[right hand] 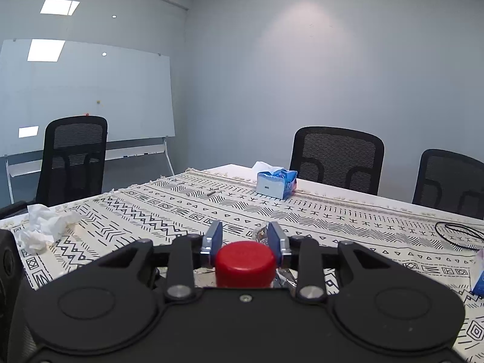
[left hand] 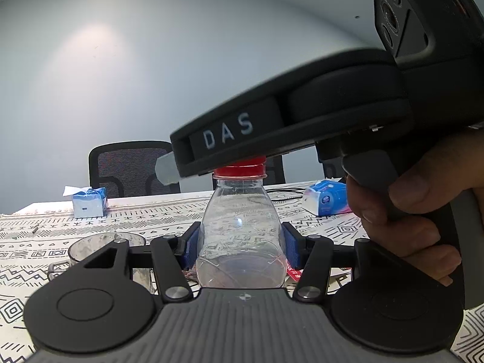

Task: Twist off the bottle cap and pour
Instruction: 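Twist the red cap with the right tool while the left tool holds the bottle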

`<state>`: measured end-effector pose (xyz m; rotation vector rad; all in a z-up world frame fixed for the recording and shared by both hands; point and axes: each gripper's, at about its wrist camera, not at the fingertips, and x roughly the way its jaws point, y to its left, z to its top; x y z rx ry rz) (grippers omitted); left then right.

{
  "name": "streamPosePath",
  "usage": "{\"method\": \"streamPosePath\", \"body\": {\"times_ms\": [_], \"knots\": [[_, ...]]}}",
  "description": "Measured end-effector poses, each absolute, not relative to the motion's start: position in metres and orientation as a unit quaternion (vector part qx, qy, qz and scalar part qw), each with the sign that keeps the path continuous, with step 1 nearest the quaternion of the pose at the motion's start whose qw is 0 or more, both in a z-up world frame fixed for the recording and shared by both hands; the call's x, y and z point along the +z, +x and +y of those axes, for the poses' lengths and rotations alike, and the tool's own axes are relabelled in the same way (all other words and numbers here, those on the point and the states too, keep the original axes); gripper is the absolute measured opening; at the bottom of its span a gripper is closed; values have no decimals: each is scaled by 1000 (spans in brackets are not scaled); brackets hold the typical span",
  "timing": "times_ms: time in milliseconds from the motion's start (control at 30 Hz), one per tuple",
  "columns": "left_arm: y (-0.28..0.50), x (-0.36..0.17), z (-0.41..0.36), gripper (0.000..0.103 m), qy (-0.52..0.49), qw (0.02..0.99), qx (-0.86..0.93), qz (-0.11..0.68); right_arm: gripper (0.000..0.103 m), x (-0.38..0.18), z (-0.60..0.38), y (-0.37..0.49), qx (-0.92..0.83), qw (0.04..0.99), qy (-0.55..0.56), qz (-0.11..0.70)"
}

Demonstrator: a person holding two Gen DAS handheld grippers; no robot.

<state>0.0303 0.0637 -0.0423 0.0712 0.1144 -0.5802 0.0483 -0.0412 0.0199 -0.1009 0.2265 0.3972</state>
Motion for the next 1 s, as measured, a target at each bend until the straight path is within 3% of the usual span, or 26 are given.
{"method": "streamPosePath", "body": {"times_ms": [200, 567, 833, 1000], "knots": [[33, -42, 66, 52, 29, 954, -292, 60, 34, 16, -47, 46, 215, 971, -39, 95], [40, -41, 70, 51, 15, 951, -301, 66, 34, 15, -89, 77, 405, 911, -22, 75], [30, -43, 63, 52, 26, 957, -284, 55, 35, 27, -51, 31, 214, 971, -46, 94], [30, -43, 62, 52, 27, 955, -289, 54, 33, 24, -46, 23, 181, 978, -43, 89]]}}
